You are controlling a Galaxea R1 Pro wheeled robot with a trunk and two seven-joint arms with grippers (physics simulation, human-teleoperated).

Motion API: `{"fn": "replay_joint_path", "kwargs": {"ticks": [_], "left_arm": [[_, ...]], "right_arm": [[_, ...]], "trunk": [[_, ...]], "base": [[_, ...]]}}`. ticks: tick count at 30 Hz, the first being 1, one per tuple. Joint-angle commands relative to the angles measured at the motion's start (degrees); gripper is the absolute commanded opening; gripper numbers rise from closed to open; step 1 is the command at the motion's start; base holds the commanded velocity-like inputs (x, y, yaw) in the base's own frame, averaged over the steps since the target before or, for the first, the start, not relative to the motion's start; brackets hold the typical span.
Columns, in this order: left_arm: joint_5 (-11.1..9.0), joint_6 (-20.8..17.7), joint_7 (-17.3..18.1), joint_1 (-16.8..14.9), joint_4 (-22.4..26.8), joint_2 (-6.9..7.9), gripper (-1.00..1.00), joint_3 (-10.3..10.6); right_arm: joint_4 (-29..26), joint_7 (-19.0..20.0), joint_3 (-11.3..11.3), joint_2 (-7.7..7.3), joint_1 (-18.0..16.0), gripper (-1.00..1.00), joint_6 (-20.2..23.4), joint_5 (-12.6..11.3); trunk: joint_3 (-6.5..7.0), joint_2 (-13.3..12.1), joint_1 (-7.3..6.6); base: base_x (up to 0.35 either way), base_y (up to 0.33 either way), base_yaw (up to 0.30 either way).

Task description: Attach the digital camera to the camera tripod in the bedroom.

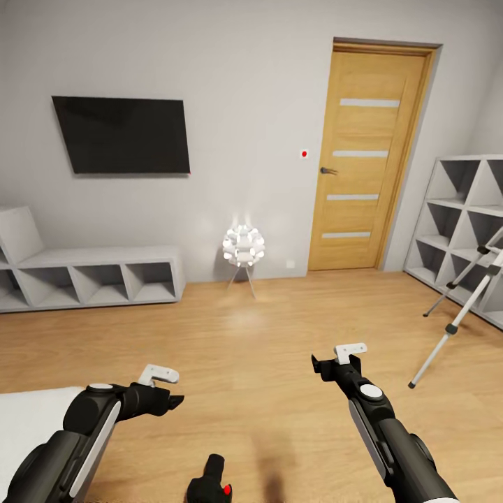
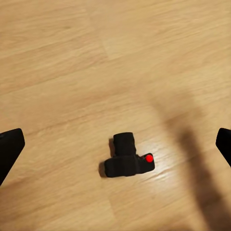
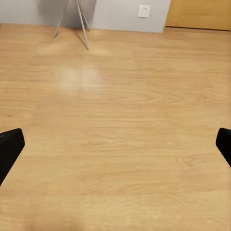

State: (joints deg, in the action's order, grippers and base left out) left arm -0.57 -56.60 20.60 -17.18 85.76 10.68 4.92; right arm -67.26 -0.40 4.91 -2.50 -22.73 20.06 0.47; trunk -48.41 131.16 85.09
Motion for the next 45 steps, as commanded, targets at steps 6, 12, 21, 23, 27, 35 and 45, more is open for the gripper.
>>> {"fn": "replay_joint_path", "kwargs": {"ticks": [6, 12, 21, 23, 27, 35, 45], "left_arm": [[-0.04, -0.26, 0.05, -0.04, 0.09, 0.04, 1.00, 0.08], [-0.04, -0.26, 0.05, -0.04, 0.10, 0.05, 1.00, 0.09], [-0.04, -0.26, 0.05, -0.04, 0.14, 0.05, 1.00, 0.09], [-0.04, -0.26, 0.05, -0.04, 0.16, 0.05, 1.00, 0.09], [-0.04, -0.26, 0.05, -0.04, 0.23, 0.05, 1.00, 0.09], [-0.04, -0.26, 0.05, -0.04, 0.34, 0.05, 1.00, 0.09], [-0.04, -0.26, 0.05, -0.04, 0.16, 0.05, 1.00, 0.09]], "right_arm": [[-0.07, -0.04, 0.10, -0.05, -0.03, 1.00, 0.33, 0.06], [-0.06, -0.04, 0.10, -0.05, -0.03, 1.00, 0.33, 0.06], [-0.06, -0.07, 0.10, -0.05, -0.03, 1.00, 0.33, 0.05], [-0.06, -0.09, 0.10, -0.05, -0.03, 1.00, 0.33, 0.05], [-0.06, -0.11, 0.10, -0.05, -0.03, 1.00, 0.33, 0.06], [-0.06, -0.13, 0.10, -0.05, -0.03, 1.00, 0.33, 0.06], [-0.06, -0.13, 0.10, -0.05, -0.03, 1.00, 0.33, 0.06]], "trunk": [[-1.14, 2.45, 1.31], [-2.22, 4.86, 2.63], [-3.84, 8.47, 4.61], [-4.19, 9.27, 5.05], [-4.91, 10.87, 5.93], [-6.56, 12.14, 6.71], [-8.77, 12.28, 6.97]], "base": [[0.000, 0.000, 0.000], [0.000, 0.000, 0.000], [0.000, 0.000, 0.000], [0.000, 0.000, 0.000], [0.000, 0.000, 0.027], [0.000, 0.000, 0.141], [0.000, 0.000, 0.035]]}}
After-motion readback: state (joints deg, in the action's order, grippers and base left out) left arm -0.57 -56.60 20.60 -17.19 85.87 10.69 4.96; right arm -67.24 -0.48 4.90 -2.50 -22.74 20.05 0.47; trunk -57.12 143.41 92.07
